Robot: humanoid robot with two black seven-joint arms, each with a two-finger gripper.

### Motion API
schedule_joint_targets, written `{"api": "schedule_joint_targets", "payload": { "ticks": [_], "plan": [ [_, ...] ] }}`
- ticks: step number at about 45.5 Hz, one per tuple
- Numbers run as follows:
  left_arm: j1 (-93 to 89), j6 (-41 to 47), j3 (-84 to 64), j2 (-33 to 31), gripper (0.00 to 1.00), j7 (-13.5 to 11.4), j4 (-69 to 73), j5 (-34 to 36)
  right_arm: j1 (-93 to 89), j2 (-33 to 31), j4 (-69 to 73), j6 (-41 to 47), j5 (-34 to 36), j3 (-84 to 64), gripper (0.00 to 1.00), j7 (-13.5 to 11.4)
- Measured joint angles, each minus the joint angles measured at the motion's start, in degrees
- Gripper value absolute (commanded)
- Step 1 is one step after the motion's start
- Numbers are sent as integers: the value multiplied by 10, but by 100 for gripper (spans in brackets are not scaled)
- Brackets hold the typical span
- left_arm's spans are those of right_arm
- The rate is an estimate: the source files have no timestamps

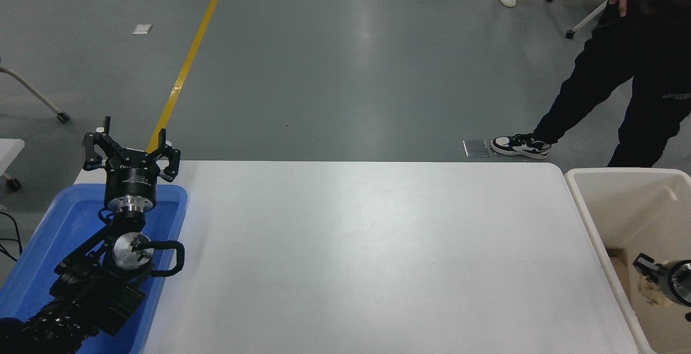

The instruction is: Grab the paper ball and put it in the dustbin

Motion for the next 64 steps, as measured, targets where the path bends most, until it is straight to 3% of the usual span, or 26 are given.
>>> {"api": "schedule_joint_targets", "payload": {
  "ticks": [12,26,45,54,64],
  "plan": [
    [0,0,0,0,99,0,0,0,1,-6,26,3,-11,22,100,0],
    [0,0,0,0,99,0,0,0,47,-71,87,5,-69,10,100,0],
    [0,-1,0,0,99,1,0,1,354,-187,306,57,-103,-196,100,1],
    [0,-1,0,0,99,2,0,2,572,-157,426,157,-73,-323,100,0],
    [0,-1,0,1,99,2,-1,2,742,-52,544,217,20,-404,100,1]
  ]
}}
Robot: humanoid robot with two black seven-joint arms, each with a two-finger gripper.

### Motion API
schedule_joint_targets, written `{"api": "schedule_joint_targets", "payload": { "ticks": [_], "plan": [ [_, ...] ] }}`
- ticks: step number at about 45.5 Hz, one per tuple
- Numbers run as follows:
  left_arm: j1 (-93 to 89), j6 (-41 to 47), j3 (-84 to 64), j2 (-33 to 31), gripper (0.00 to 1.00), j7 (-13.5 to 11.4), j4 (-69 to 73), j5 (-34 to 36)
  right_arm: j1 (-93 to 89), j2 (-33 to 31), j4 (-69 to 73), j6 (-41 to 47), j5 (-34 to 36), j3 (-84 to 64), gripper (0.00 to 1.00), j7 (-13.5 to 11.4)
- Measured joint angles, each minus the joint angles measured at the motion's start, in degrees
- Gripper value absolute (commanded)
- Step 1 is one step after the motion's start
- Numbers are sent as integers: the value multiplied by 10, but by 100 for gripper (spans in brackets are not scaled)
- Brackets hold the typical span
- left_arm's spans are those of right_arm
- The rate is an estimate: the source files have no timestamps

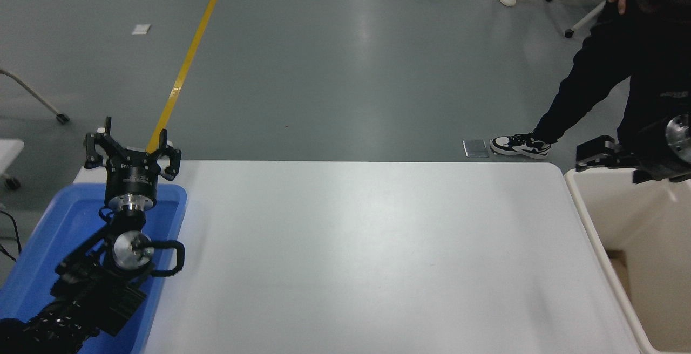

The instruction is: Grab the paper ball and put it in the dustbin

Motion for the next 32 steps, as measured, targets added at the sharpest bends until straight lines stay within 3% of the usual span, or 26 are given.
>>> {"api": "schedule_joint_targets", "payload": {
  "ticks": [18,32],
  "plan": [
    [0,1,0,0,99,0,0,-1,91,178,72,39,122,-32,100,0],
    [0,1,0,-1,99,-2,1,-2,100,243,84,58,192,-37,100,0]
  ]
}}
